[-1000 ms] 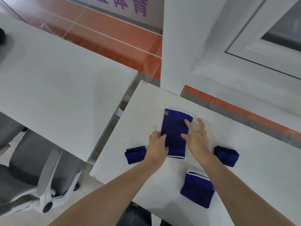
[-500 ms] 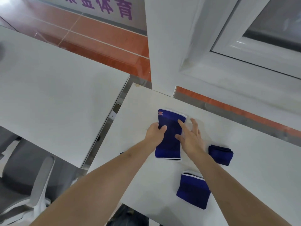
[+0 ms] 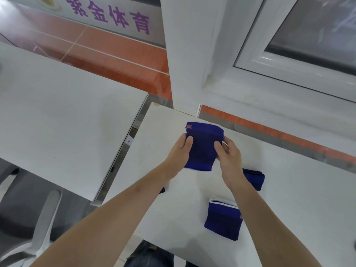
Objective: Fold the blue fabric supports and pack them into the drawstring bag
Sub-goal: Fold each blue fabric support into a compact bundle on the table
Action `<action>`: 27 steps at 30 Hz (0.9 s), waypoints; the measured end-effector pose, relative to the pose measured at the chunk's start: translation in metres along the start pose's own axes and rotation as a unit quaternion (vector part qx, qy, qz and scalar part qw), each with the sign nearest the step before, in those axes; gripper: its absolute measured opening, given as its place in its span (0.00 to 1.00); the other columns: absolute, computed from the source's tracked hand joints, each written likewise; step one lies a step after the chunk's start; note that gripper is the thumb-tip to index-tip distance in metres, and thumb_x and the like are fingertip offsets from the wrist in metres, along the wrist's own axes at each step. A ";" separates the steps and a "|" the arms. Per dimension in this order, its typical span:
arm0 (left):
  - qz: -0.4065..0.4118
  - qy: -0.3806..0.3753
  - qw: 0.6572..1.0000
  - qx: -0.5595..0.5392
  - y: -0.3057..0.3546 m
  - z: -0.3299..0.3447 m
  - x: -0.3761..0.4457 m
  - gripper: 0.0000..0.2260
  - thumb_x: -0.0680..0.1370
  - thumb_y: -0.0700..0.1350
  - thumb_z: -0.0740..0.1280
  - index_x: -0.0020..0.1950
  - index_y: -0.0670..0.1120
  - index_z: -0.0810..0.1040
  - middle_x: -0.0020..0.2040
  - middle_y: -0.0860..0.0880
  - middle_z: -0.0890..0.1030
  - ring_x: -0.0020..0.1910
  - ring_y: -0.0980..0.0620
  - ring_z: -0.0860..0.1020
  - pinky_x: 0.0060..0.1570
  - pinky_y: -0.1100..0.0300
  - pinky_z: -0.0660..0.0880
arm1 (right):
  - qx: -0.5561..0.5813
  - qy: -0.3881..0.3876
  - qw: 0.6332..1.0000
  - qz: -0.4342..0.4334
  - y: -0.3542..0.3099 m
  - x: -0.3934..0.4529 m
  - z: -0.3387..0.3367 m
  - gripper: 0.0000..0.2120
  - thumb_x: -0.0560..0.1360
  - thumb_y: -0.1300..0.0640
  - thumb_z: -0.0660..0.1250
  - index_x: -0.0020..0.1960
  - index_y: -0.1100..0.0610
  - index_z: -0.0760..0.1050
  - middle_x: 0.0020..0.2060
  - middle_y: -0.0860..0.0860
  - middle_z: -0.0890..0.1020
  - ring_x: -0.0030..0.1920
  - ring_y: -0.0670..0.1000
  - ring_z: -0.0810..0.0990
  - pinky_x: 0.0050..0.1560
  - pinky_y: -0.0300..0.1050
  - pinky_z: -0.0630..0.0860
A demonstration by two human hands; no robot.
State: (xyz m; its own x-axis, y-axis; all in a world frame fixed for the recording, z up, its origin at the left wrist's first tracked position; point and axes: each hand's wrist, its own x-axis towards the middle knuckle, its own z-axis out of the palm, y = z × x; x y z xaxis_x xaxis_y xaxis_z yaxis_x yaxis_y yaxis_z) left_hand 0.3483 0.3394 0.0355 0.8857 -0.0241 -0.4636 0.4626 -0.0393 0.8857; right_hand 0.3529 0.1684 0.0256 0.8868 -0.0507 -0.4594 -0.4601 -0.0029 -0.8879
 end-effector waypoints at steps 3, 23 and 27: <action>0.080 0.014 0.994 0.072 0.008 -0.013 -0.004 0.10 0.87 0.48 0.57 0.58 0.45 0.75 0.55 0.49 0.81 0.53 0.50 0.80 0.51 0.58 0.78 | 0.012 0.024 0.999 -0.042 -0.018 -0.007 -0.001 0.14 0.82 0.61 0.67 0.65 0.49 0.72 0.52 0.42 0.87 0.55 0.47 0.85 0.48 0.39 0.82; -0.008 0.036 0.940 0.341 -0.084 -0.030 -0.026 0.07 0.83 0.47 0.65 0.57 0.48 0.81 0.46 0.50 0.84 0.47 0.49 0.80 0.45 0.55 0.76 | -0.245 0.012 0.969 0.036 0.064 -0.029 -0.011 0.11 0.82 0.55 0.68 0.42 0.50 0.71 0.34 0.45 0.76 0.35 0.45 0.74 0.37 0.38 0.69; -0.045 0.058 0.911 0.406 -0.076 -0.020 -0.012 0.07 0.82 0.50 0.64 0.57 0.50 0.78 0.50 0.51 0.82 0.51 0.47 0.78 0.50 0.48 0.79 | -0.340 0.028 0.940 0.024 0.068 -0.016 -0.008 0.11 0.83 0.46 0.64 0.46 0.51 0.69 0.37 0.47 0.77 0.38 0.51 0.76 0.39 0.50 0.74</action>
State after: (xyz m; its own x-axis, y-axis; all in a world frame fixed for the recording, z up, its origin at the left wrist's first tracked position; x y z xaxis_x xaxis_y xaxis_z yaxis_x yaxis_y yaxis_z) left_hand 0.3032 0.3630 -0.0257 0.8661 0.1193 -0.4855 0.3929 -0.7630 0.5133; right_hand 0.3067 0.1608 -0.0270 0.8696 -0.1188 -0.4792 -0.4373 -0.6357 -0.6361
